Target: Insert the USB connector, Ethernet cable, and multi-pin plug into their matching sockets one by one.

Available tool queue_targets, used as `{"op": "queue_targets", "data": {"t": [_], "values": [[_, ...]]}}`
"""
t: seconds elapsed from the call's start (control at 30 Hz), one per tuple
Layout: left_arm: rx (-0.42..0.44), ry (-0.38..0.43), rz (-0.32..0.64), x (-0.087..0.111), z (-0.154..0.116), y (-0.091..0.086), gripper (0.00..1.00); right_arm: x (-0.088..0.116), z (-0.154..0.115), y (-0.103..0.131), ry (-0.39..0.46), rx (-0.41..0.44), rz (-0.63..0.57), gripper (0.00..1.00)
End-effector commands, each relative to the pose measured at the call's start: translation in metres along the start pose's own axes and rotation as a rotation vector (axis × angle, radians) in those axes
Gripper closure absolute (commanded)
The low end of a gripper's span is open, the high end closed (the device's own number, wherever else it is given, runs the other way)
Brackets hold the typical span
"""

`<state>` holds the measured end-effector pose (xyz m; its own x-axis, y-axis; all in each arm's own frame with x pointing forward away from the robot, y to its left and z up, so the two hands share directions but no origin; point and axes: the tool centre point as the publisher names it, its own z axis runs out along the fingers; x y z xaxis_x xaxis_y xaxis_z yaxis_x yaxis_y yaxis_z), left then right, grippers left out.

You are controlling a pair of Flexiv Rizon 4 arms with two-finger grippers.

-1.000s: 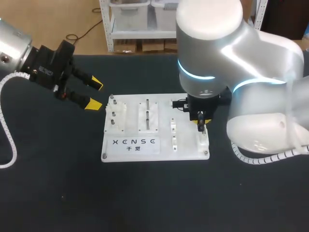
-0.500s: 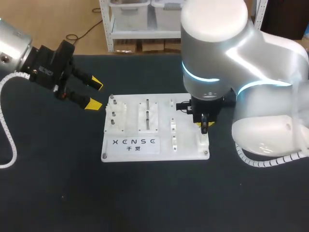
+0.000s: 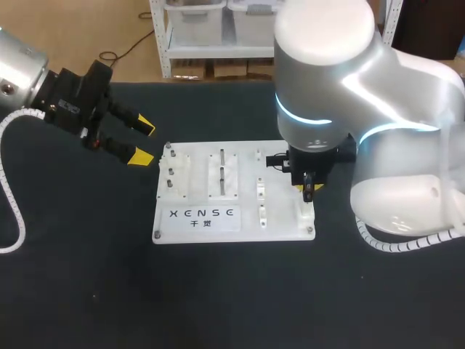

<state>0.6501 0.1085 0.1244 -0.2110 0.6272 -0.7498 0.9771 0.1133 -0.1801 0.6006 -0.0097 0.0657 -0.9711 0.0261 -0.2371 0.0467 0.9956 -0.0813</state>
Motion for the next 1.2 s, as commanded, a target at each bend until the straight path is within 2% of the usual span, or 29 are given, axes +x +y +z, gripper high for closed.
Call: {"op": "queue_targets", "data": {"t": [0.03, 0.67, 1.2], "values": [[-0.001, -0.003, 0.002, 0.001, 0.0, 0.0, 0.0, 0.003, 0.004, -0.001, -0.011, -0.009, 0.006, 1.0], [-0.001, -0.003, 0.002, 0.001, 0.0, 0.0, 0.0, 0.009, 0.005, -0.002, -0.029, -0.013, -0.006, 1.0], [-0.001, -0.003, 0.002, 0.001, 0.0, 0.0, 0.0, 0.011, 0.058, 0.01, 0.04, -0.012, 0.019, 1.0]]}}
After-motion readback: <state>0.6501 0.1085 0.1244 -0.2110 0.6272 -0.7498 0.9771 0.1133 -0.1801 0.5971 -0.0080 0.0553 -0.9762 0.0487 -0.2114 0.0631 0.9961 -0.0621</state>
